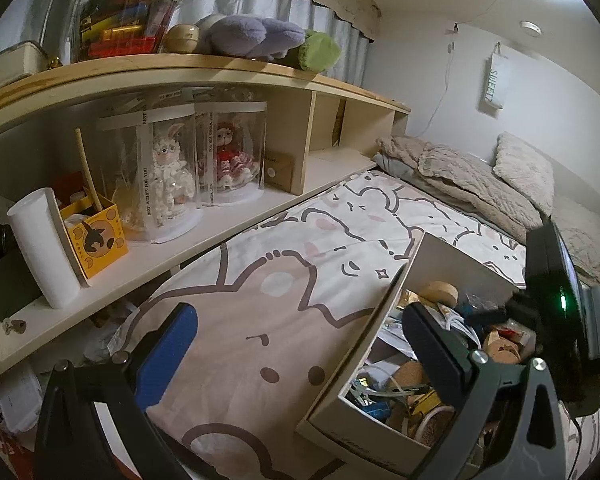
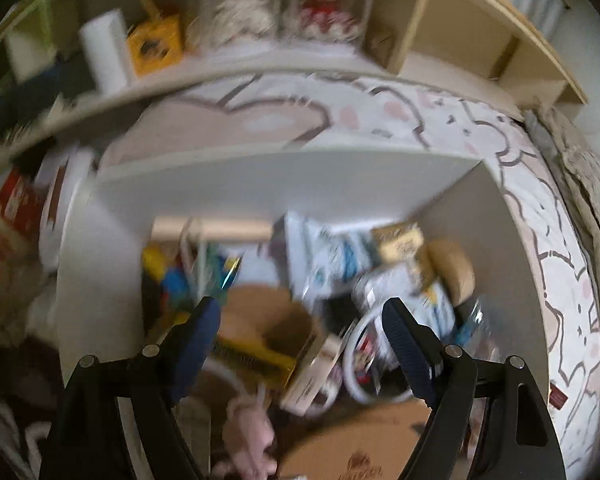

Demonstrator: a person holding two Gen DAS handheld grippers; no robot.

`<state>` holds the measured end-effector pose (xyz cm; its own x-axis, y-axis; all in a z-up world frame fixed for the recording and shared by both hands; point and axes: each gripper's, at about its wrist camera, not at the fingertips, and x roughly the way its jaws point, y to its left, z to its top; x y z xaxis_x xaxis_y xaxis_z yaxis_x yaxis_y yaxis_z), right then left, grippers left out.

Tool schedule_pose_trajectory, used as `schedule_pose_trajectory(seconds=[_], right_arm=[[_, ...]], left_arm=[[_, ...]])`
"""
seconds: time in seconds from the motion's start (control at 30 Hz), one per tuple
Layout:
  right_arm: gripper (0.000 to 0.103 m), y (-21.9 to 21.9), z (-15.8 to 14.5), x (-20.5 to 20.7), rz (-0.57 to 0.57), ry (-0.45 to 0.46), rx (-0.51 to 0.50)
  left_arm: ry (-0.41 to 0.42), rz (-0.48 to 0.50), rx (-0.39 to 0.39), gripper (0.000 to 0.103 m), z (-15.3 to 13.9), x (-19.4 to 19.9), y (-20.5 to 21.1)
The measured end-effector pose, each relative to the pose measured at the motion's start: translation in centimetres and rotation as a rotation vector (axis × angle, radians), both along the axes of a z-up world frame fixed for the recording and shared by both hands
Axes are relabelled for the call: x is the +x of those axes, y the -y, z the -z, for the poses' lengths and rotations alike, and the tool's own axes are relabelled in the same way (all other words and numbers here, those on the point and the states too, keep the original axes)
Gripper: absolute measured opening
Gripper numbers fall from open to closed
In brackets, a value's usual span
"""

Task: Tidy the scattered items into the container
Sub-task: 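Lower both grippers into the box and open them to release the items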

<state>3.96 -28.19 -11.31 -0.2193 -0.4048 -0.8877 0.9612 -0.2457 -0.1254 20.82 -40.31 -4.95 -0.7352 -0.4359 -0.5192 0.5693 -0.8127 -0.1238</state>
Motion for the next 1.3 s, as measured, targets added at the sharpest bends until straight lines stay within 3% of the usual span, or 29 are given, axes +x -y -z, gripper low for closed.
schedule_pose_trajectory(seconds=[0.27,0.5,0.67,0.97,1.13,1.3], right_arm=[[0.083,1.3,1.4,0.7,-0.014,0.004,0.024],[0.083,3.1,0.6,-2.0,0.121,-0.075,-0.022],[0.083,2.1,-1.0,-3.0,0.161,-0.039,-0.094],[0.083,-0.4,-1.9,-2.6,0.193,-0.030,-0.130],[0.083,0.6,-0.1,-2.0,0.169,-0.093,-0.034],[0.083,2.9,2.4,-1.1,0.120,-0.099,0.080]], left_arm=[[-0.008,-0.010,0.004,0.103,-0.1,0.1,-0.3],[-0.006,-0.012,-0.018,0.103,-0.6,0.4,-0.6],[-0.006,-0.008,-0.024,0.103,-0.8,0.4,-0.9],[-0.008,0.008,-0.030,0.103,-1.2,0.2,-2.3],[-0.017,0.011,-0.024,0.103,-1.6,0.4,-2.8],[-0.017,0.003,-0.023,0.103,-1.8,0.7,-2.7]])
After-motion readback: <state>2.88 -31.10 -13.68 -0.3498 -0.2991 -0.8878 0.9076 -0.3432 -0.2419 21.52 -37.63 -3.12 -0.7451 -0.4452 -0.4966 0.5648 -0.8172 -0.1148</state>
